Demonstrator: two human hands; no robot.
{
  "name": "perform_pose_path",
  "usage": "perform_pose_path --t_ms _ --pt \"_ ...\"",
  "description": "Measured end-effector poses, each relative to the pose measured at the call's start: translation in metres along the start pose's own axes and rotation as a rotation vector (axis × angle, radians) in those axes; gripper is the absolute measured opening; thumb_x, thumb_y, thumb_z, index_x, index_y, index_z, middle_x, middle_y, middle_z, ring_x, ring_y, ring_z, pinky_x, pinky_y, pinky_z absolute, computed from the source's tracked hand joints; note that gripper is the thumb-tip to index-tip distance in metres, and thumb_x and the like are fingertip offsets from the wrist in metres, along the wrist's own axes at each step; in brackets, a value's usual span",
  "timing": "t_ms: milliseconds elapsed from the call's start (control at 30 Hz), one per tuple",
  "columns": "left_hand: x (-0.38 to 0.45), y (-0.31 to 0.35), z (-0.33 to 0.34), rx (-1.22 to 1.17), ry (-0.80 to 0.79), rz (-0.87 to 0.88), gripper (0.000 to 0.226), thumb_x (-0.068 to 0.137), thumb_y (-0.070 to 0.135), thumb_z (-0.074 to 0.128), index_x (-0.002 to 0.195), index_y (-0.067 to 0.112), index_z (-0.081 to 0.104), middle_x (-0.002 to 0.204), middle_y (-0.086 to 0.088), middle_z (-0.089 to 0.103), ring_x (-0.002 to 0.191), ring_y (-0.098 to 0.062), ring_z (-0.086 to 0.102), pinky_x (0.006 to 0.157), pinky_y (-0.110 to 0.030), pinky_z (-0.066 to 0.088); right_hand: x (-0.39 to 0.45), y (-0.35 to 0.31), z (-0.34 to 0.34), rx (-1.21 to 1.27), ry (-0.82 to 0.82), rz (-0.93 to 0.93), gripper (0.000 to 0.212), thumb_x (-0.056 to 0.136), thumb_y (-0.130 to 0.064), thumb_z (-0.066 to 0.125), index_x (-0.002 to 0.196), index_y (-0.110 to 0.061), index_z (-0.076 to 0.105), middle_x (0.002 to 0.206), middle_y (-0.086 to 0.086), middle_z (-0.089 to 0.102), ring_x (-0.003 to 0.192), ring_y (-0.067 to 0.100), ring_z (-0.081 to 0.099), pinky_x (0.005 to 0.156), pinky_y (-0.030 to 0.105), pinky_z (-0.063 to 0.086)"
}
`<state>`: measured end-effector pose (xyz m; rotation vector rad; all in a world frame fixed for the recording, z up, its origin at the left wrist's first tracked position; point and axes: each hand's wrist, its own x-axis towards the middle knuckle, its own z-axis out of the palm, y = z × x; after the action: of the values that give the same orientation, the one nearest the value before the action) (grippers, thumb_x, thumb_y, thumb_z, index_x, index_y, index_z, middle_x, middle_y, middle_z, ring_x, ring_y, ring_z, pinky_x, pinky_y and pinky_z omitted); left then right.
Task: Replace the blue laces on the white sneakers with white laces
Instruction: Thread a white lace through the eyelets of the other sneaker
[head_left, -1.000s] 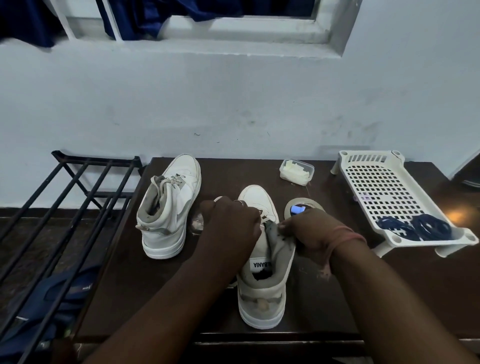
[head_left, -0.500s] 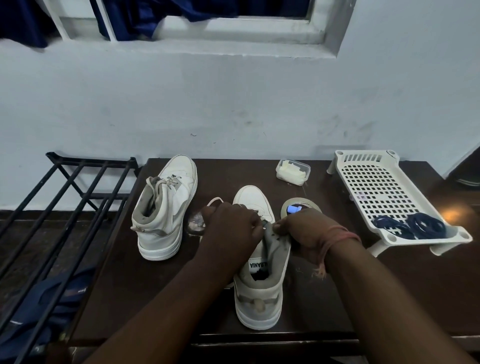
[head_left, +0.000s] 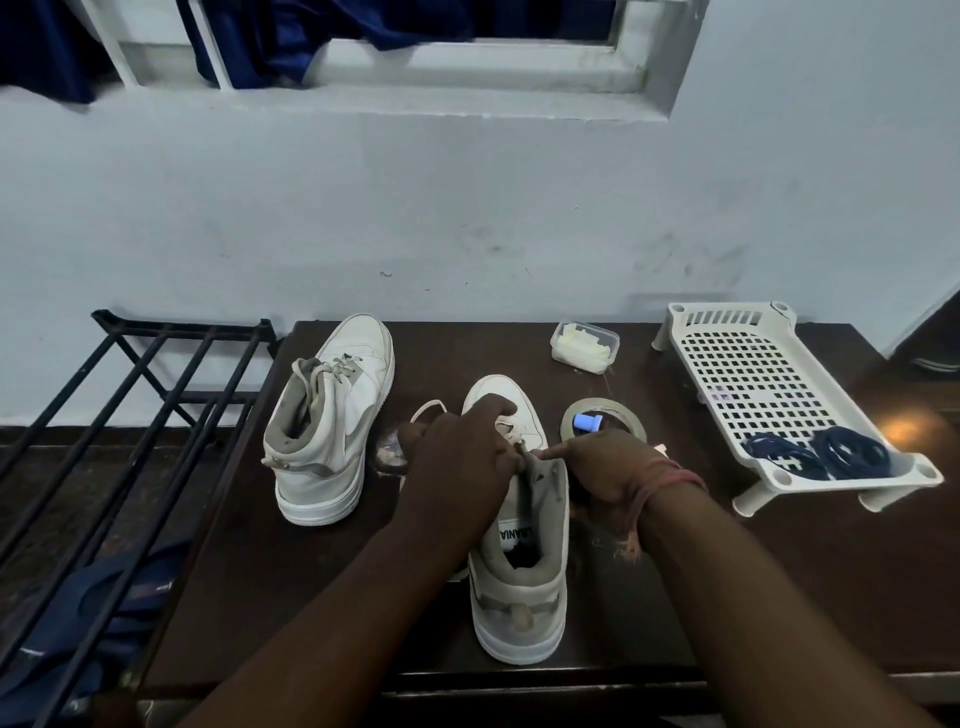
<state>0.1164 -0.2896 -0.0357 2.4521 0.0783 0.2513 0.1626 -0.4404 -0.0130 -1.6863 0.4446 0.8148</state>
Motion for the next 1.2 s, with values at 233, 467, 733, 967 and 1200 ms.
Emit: perform_pose_path --t_ms 233,467,733,967,1200 --pt "-0.003 -0.001 -0.016 0.047 0.025 -0.290 0.047 0.061 0.047 0.079 0.096 0.031 0.052 0.104 0.003 0.056 0.105 -0.021 0.054 0.094 -0.037 0.044 -0.013 -0.037 -0.022 0.221 0.524 -0.651 0.020 0.098 -0.011 0.044 0.080 -0.015 0.052 0.076 0.013 0.061 0.074 0.027 0.066 0.067 0.032 0.054" --pt "0.001 -0.010 -0.023 -0.117 -0.318 -0.451 0.041 0.078 0.051 0.071 0.060 0.016 0.057 0.048 0.008 0.053 0.046 -0.006 0.051 0.048 -0.022 0.035 0.003 0.002 -0.020 -0.739 0.143 -0.491 0.008 0.085 -0.017 0.067 0.085 -0.022 0.073 0.088 -0.002 0.069 0.091 0.017 0.065 0.088 0.028 0.051" --pt "0.001 -0.012 -0.024 -0.051 -0.365 -0.448 0.044 0.064 0.062 0.052 0.063 0.019 0.057 0.065 0.004 0.058 0.072 -0.021 0.063 0.059 -0.030 0.039 -0.028 -0.040 -0.040 -0.021 0.262 -0.649 0.028 0.089 -0.019 0.044 0.061 -0.018 0.044 0.058 0.005 0.047 0.045 0.020 0.043 0.041 0.022 0.038" --pt "0.001 -0.008 -0.021 -0.072 -0.368 -0.461 0.049 0.061 0.061 0.046 0.075 0.017 0.063 0.073 0.003 0.067 0.076 -0.022 0.067 0.068 -0.031 0.046 -0.008 -0.008 -0.017 -0.726 0.186 -0.284 0.039 0.088 -0.053 0.058 0.084 -0.014 0.053 0.076 0.004 0.059 0.066 0.020 0.054 0.064 0.027 0.041" --pt "0.005 -0.011 -0.019 -0.081 -0.386 -0.554 0.047 0.094 0.039 0.047 0.117 0.002 0.066 0.117 -0.017 0.068 0.112 -0.036 0.064 0.091 -0.038 0.052 -0.024 -0.021 -0.065 -0.663 0.856 -0.339 0.040 0.080 -0.043 0.067 0.083 -0.003 0.068 0.086 0.015 0.066 0.082 0.032 0.063 0.068 0.030 0.045"
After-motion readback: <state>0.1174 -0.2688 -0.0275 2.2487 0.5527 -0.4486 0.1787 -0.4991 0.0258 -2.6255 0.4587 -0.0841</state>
